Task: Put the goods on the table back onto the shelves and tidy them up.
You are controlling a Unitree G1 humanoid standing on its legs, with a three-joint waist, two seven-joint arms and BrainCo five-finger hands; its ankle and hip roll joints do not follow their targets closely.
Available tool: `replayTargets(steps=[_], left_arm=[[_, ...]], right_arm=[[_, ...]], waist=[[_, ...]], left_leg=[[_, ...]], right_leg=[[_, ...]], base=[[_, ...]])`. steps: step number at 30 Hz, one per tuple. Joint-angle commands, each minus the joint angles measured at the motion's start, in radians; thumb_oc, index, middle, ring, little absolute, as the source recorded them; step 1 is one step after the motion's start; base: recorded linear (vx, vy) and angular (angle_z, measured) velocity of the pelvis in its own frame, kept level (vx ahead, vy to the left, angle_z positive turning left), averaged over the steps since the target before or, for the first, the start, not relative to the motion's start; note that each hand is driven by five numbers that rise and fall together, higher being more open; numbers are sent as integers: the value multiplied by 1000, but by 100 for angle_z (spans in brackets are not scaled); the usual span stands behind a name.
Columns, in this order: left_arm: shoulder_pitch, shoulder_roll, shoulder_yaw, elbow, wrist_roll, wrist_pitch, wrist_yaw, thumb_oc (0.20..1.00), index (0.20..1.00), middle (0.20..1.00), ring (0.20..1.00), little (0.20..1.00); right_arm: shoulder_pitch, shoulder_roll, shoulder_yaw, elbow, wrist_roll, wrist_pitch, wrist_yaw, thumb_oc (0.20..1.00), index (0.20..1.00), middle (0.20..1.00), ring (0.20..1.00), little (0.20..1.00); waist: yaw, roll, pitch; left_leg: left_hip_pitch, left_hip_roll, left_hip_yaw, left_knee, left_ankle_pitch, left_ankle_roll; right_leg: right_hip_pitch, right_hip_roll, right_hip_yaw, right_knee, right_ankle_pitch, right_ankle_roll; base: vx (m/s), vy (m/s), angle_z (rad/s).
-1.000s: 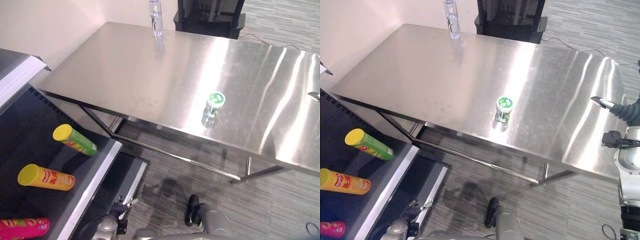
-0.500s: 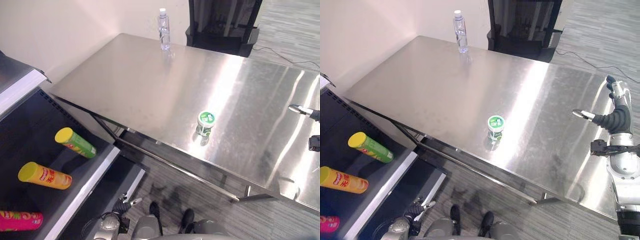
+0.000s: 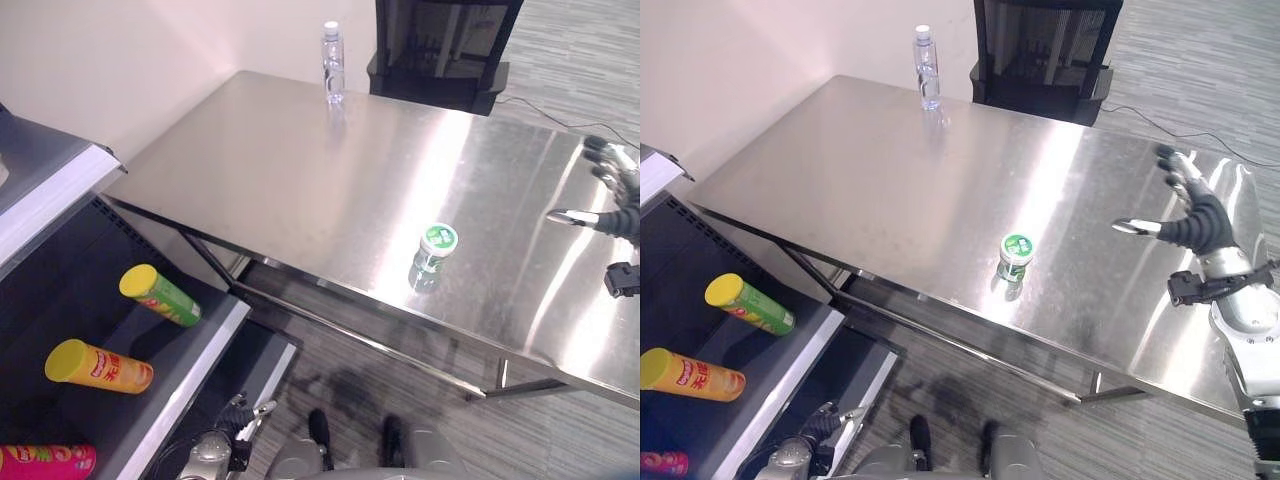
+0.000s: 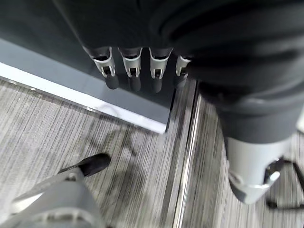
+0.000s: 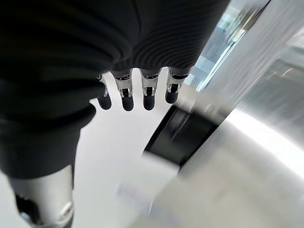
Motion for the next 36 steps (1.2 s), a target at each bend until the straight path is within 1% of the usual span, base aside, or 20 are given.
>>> replayTargets(steps=[1, 3, 4, 5, 7, 14, 17, 18, 21, 27, 32, 36], left_arm=[[-21, 41, -14, -8, 44, -35, -16, 1000, 1000, 1000, 1000, 1000], [-15, 34, -16, -9, 41, -39, -21, 1000, 1000, 1000, 1000, 1000], [-14, 34, -15, -9, 41, -39, -21, 1000, 1000, 1000, 1000, 1000], [-7, 25, -22, -4, 48, -41, -27, 1000, 1000, 1000, 1000, 1000], [4, 12, -25, 14, 55, -37, -33, 1000, 1000, 1000, 1000, 1000], [6, 4, -27, 29, 63, -37, -33, 1000, 1000, 1000, 1000, 1000], [9, 2, -31, 27, 67, -39, -33, 1000, 1000, 1000, 1000, 1000], [6, 0, -38, 26, 65, -40, -31, 1000, 1000, 1000, 1000, 1000], [-1, -3, -44, 28, 66, -39, -29, 1000, 1000, 1000, 1000, 1000], [-12, -9, -48, 38, 73, -36, -18, 1000, 1000, 1000, 1000, 1000], [-19, -7, -45, 45, 77, -34, -5, 1000, 1000, 1000, 1000, 1000], [-17, -1, -40, 37, 75, -34, -1, 1000, 1000, 1000, 1000, 1000]], right_arm=[[-71, -49, 5, -10, 77, -36, 67, 1000, 1000, 1000, 1000, 1000], [-90, -82, 51, -12, 77, -33, 97, 1000, 1000, 1000, 1000, 1000], [-92, -83, 54, -11, 78, -34, 97, 1000, 1000, 1000, 1000, 1000], [-97, -108, 74, -14, 82, -32, 109, 1000, 1000, 1000, 1000, 1000], [-104, -128, 116, -21, 70, -24, 130, 1000, 1000, 1000, 1000, 1000], [-110, -159, 155, -31, 65, -18, 155, 1000, 1000, 1000, 1000, 1000], [-130, -177, 239, -9, 53, -5, 183, 1000, 1000, 1000, 1000, 1000], [-158, -164, 310, 16, 41, 2, 194, 1000, 1000, 1000, 1000, 1000], [-169, -143, 364, 36, 4, 7, 195, 1000, 1000, 1000, 1000, 1000], [-199, -106, 447, 90, -144, 7, 158, 1000, 1000, 1000, 1000, 1000], [-212, -86, 482, 110, -218, 7, 137, 1000, 1000, 1000, 1000, 1000], [-223, -83, 506, 104, -240, 8, 140, 1000, 1000, 1000, 1000, 1000]], waist=[[43, -41, -16], [51, -47, -28], [50, -46, -28], [53, -49, -37], [58, -48, -45], [59, -44, -52], [74, -42, -58], [79, -40, -58], [85, -40, -58], [97, -38, -54], [107, -39, -50], [113, -38, -48]], left_leg=[[101, 44, 18, -2, -53, -125], [106, 56, 22, -7, -47, -135], [107, 56, 21, -7, -46, -136], [112, 65, 18, -12, -42, -141], [121, 77, 10, -20, -35, -148], [127, 84, 0, -27, -28, -153], [136, 87, -6, -31, -26, -156], [138, 87, -11, -31, -25, -157], [138, 89, -18, -34, -24, -156], [139, 88, -24, -35, -25, -156], [140, 87, -30, -36, -26, -156], [139, 86, -32, -34, -27, -156]], right_leg=[[98, -12, -25, -130, 63, 52], [128, -10, -45, -171, 75, 50], [130, -10, -46, -173, 75, 50], [154, -7, -59, -193, 72, 47], [176, -4, -79, -196, 64, 42], [188, 2, -94, -189, 51, 35], [205, 2, -115, -188, 42, 31], [212, 0, -124, -190, 40, 30], [215, -2, -133, -187, 34, 30], [222, -8, -146, -185, 31, 30], [226, -14, -153, -184, 28, 31], [229, -18, -160, -182, 26, 32]], base=[[47, -118, 46], [53, -98, 44], [46, -85, 33], [46, -76, 18], [63, -82, 11], [21, -27, 9], [25, -32, 16], [16, -22, 19], [3, -6, 2], [4, -6, 11], [3, -1, 1], [0, 0, 0]])
